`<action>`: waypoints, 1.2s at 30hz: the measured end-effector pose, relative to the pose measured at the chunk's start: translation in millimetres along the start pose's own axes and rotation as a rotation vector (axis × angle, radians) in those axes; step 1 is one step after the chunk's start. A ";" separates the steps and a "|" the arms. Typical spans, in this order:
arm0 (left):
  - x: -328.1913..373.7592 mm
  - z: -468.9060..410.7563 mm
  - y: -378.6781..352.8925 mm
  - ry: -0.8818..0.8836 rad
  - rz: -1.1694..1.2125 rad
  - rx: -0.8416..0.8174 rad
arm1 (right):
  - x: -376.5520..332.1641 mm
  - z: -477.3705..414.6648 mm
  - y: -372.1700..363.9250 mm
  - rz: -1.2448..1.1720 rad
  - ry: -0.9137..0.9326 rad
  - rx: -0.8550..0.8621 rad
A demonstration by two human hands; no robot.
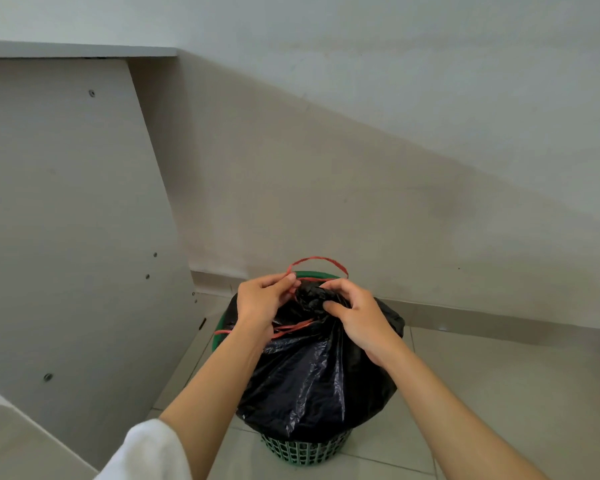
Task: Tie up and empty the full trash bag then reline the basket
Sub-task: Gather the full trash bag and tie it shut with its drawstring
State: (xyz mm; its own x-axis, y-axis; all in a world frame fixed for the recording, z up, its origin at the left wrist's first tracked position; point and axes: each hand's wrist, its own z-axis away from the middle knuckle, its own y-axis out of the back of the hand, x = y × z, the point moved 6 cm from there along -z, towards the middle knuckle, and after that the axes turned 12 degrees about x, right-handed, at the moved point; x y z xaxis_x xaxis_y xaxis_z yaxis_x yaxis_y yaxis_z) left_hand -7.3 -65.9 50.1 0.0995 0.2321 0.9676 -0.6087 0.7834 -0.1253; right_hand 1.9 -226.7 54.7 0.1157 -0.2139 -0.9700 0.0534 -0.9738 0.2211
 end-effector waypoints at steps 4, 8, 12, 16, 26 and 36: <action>-9.8 -11.8 3.6 0.037 -0.112 0.001 | 1.6 3.3 -2.0 -0.058 0.015 -0.033; -4.3 -10.1 6.5 -0.080 -0.180 0.046 | 5.4 2.5 -3.0 -0.168 -0.055 0.010; 2.4 -3.5 0.3 -0.231 -0.230 0.021 | 15.2 -2.3 -3.0 -0.227 -0.120 0.080; -0.5 12.0 -10.7 -0.142 -0.103 -0.121 | 15.3 -7.3 3.7 -0.198 -0.116 0.163; 2.9 27.7 -21.3 -0.219 -0.334 -0.583 | -0.3 -3.6 1.7 -0.028 0.102 0.063; 1.1 29.0 -11.2 -0.038 -0.325 -0.813 | 2.7 1.3 -5.6 -0.022 0.102 -0.226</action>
State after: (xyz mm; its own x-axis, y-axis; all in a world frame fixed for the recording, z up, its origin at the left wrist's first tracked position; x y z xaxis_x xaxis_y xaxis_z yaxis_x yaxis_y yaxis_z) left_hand -23.2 -91.2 58.9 0.1353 -0.0818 0.9874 0.1961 0.9791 0.0542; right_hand 0.6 -221.9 50.8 0.2105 -0.1732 -0.9621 0.2757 -0.9337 0.2284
